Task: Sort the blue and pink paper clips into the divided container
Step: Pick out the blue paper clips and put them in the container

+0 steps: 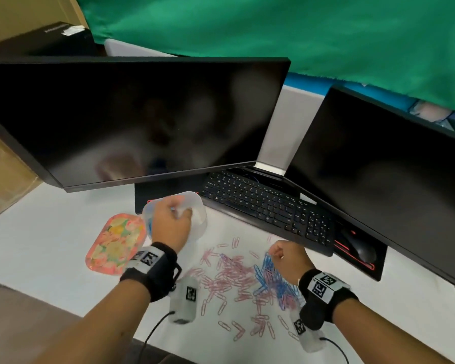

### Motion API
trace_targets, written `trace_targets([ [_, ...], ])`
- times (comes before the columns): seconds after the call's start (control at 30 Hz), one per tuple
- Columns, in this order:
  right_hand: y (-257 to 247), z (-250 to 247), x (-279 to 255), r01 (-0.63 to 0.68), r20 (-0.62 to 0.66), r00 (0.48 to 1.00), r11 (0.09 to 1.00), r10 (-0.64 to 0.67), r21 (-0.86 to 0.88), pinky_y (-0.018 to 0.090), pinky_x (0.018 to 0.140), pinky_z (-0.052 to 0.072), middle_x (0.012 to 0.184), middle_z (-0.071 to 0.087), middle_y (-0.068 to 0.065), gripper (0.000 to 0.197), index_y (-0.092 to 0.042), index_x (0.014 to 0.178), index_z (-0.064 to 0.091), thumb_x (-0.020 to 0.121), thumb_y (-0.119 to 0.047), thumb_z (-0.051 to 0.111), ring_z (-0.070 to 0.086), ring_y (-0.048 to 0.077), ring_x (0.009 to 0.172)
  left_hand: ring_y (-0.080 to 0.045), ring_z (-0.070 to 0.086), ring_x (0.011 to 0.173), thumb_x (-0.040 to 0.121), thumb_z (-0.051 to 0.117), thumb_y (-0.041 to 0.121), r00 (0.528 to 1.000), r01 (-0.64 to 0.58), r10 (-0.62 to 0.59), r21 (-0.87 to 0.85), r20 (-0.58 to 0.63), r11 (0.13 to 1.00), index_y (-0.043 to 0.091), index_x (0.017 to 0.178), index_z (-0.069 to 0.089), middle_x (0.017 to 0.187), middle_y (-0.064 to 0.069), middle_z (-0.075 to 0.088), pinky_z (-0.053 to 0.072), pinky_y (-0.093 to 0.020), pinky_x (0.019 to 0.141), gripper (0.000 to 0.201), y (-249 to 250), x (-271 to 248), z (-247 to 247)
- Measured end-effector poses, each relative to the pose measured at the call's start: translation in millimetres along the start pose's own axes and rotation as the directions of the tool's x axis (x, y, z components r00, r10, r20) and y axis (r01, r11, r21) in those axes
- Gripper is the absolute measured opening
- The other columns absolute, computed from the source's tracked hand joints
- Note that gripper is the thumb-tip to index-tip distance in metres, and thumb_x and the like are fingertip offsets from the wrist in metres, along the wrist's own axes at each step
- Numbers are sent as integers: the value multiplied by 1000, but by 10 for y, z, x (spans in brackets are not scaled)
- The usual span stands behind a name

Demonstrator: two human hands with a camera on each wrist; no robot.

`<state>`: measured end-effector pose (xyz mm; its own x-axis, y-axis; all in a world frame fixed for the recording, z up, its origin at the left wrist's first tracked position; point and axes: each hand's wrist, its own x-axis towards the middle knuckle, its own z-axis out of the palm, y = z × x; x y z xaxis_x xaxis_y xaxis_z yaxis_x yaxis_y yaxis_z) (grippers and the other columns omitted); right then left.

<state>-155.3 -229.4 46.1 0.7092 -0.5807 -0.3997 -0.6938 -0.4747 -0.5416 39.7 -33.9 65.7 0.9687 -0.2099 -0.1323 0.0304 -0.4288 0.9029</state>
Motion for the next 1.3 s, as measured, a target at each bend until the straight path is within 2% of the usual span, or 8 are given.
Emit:
trace_targets([
  [0.1, 106, 123, -56, 1, 14, 1000, 999, 0, -47, 24, 79, 50, 93, 66, 0, 28, -16, 90, 69, 87, -2, 45, 63, 18, 88, -14, 60, 76, 88, 56, 12, 921, -296, 199, 271, 334, 916, 24, 92, 67, 91, 3, 66, 48, -26, 75, 17, -44, -227, 252],
  [0.23, 208, 177, -155, -4, 3, 1000, 999, 4, -53, 24, 74, 49, 83, 60, -6, 26, -24, 84, 62, 86, -4, 47, 60, 15, 81, -18, 60, 96, 89, 51, 15, 736, -553, 139, 469, 663, 689, 23, 110, 65, 110, 1, 60, 50, -32, 87, 27, -242, -268, 541],
  [0.37, 331, 174, -264, 0, 7, 1000, 997, 1, -77, 24, 75, 48, 86, 61, -5, 24, -23, 87, 64, 85, -6, 47, 59, 15, 83, -23, 57, 107, 92, 46, 18, 639, -671, 24, 541, 769, 507, 24, 123, 58, 120, -1, 51, 51, -37, 89, 34, -383, -234, 676],
  [0.47, 398, 198, -317, -9, 2, 1000, 999, 9, -54, 23, 72, 47, 85, 63, -4, 25, -27, 83, 61, 85, -6, 47, 59, 15, 80, -24, 58, 104, 92, 45, 19, 606, -718, 24, 534, 795, 446, 19, 114, 59, 115, -3, 49, 51, -36, 83, 25, -397, -225, 721],
  [0.77, 176, 446, -185, 128, 89, 989, 978, -114, -165, 27, 83, 46, 108, 58, 7, 23, -11, 109, 60, 87, -10, 54, 58, 25, 97, -24, 58, 99, 89, 53, 22, 608, -667, -34, 534, 793, 520, 17, 98, 60, 109, -3, 53, 48, -32, 85, 12, -449, -245, 744],
  [1.0, 137, 555, -67, 160, 132, 983, 943, -126, -292, 28, 76, 43, 109, 57, 15, 26, -3, 107, 54, 83, 6, 47, 56, 28, 97, -20, 60, 82, 81, 57, 13, 711, -498, -13, 517, 703, 696, 22, 75, 55, 83, 3, 61, 47, -26, 72, 12, -452, -257, 606],
  [1.13, 133, 547, -40, 136, 132, 986, 943, -100, -303, 20, 58, 35, 94, 50, 7, 26, -13, 89, 44, 79, 10, 47, 47, 20, 81, -16, 60, 78, 82, 64, 15, 736, -415, -41, 498, 676, 761, 22, 92, 59, 79, 5, 64, 46, -23, 72, 13, -459, -251, 539],
  [1.3, 129, 554, 12, 114, 169, 983, 950, -66, -291, 26, 68, 41, 106, 59, 14, 23, -7, 95, 54, 79, 9, 49, 52, 22, 85, -12, 57, 80, 84, 67, 16, 767, -313, -77, 476, 638, 822, 17, 103, 67, 86, 4, 62, 41, -17, 72, 19, -501, -228, 499],
])
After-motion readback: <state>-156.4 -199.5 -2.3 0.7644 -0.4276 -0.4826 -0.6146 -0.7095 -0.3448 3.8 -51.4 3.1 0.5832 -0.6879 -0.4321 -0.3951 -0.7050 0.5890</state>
